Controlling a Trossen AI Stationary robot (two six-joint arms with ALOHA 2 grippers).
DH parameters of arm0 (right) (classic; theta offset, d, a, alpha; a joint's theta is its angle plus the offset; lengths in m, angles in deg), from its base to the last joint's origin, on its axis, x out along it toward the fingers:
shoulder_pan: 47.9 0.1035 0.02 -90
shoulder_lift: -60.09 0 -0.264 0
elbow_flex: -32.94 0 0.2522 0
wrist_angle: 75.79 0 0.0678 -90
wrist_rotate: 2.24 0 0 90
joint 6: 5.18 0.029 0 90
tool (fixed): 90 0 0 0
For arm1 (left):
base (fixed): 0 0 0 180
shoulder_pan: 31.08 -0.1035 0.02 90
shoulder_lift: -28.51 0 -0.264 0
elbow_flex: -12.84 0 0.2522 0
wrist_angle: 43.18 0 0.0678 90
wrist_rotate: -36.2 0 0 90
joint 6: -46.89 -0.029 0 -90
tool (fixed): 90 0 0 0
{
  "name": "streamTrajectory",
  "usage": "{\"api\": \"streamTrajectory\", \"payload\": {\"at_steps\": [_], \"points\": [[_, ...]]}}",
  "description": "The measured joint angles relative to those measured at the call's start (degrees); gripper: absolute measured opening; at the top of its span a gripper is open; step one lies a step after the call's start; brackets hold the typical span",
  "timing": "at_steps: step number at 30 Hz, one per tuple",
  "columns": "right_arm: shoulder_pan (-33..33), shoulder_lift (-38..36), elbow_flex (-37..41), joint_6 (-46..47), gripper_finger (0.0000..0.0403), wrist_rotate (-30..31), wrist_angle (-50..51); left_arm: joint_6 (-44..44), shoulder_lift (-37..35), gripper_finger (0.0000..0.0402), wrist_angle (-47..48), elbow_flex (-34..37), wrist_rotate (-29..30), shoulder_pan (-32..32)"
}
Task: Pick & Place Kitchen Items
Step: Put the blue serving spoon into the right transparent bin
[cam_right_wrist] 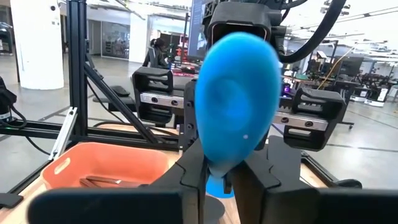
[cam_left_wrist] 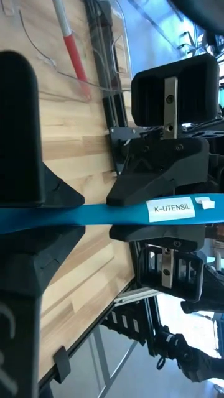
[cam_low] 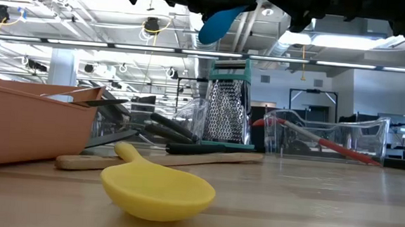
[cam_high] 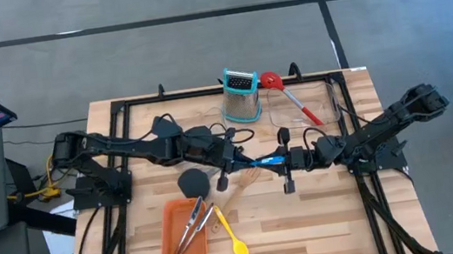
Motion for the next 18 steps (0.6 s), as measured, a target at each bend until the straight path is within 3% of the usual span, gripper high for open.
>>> {"api": "streamTrajectory", "payload": {"at_steps": [18], "points": [[0.09, -0.17, 0.04, 1.5, 0.0042, -0.54, -0.15, -0.37, -1.14, 0.0042, 0.17, 0.02, -0.04, -0.12]]}}
